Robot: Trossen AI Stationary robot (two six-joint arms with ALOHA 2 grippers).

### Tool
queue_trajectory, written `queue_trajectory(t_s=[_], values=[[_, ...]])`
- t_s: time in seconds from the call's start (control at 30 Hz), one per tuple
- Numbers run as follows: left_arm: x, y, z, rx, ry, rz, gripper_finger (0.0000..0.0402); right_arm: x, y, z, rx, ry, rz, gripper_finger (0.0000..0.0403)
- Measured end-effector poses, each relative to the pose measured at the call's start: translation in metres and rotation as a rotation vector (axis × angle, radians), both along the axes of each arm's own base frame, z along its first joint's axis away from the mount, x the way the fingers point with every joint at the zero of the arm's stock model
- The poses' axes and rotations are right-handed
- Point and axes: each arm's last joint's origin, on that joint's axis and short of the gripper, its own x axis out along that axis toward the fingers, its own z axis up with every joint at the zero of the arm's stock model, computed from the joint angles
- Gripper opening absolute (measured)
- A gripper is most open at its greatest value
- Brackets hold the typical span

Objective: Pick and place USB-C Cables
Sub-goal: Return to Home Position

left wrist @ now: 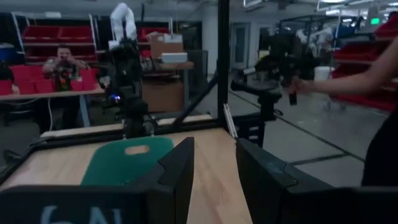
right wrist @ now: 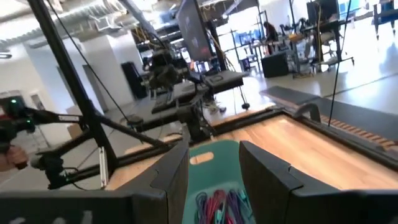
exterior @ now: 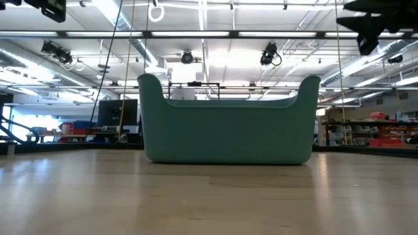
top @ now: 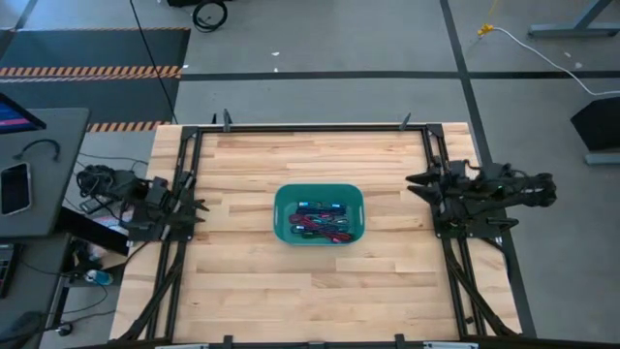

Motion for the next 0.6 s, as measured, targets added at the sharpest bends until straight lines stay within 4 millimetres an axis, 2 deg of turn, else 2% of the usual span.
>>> queue_trajectory(t_s=[0.1,0.23,0.43,0.57,0.6], values=[[0.004,-0.002,-0.003,-0.018,-0.031,0.008,0.0126,0.009,0.001,-0.013,-0.002,-0.041,-0.007,0.0148],[0.013,-0.007,-0.016,-0.036,-0.038,-0.018,0.0126,0.021,0.004,-0.037,-0.023,-0.083,-0.012,0.0148],[0.033,-0.018,-0.059,-0.202,0.014,-0.076,0.0126,0.030,0.005,-0.064,-0.008,-0.109,-0.011,0.0148],[0.042,-0.023,-0.087,-0.265,-0.050,-0.107,0.0126,0.031,0.005,-0.067,-0.003,-0.118,-0.011,0.0148],[0.043,-0.023,-0.087,-0.275,-0.048,-0.112,0.0126,0.031,0.005,-0.066,-0.005,-0.120,-0.011,0.0148]])
